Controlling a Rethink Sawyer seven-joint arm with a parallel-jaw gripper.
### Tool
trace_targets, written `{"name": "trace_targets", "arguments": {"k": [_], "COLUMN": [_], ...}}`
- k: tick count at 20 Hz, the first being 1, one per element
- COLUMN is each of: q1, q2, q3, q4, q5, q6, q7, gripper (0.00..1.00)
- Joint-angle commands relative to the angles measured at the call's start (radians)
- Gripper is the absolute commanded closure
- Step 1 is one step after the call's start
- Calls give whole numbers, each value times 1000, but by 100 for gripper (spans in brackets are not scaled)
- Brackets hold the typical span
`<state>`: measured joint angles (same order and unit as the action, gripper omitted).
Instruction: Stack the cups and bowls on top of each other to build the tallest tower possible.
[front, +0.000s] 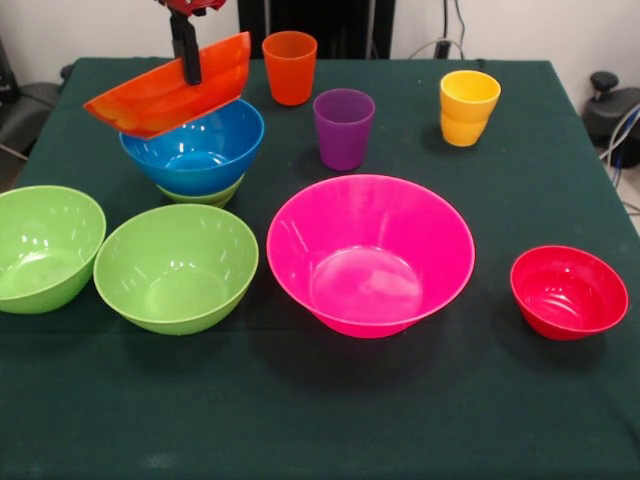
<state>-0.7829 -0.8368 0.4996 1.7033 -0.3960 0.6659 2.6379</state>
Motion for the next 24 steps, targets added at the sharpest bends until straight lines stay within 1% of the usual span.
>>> {"name": "trace_targets", "arguments": {"k": [1,5,17,24], "q1": [56,64,83,84], "q2": [50,62,67,65], "q3": [7,-1,-19,-20], "q4": [-38,-44,-59,-59], "q5": [-71,-83,-85,-84], "q6": [60,42,45,51], "q7": [-164,-155,-138,-137], "gripper": [100,100,100,100]}}
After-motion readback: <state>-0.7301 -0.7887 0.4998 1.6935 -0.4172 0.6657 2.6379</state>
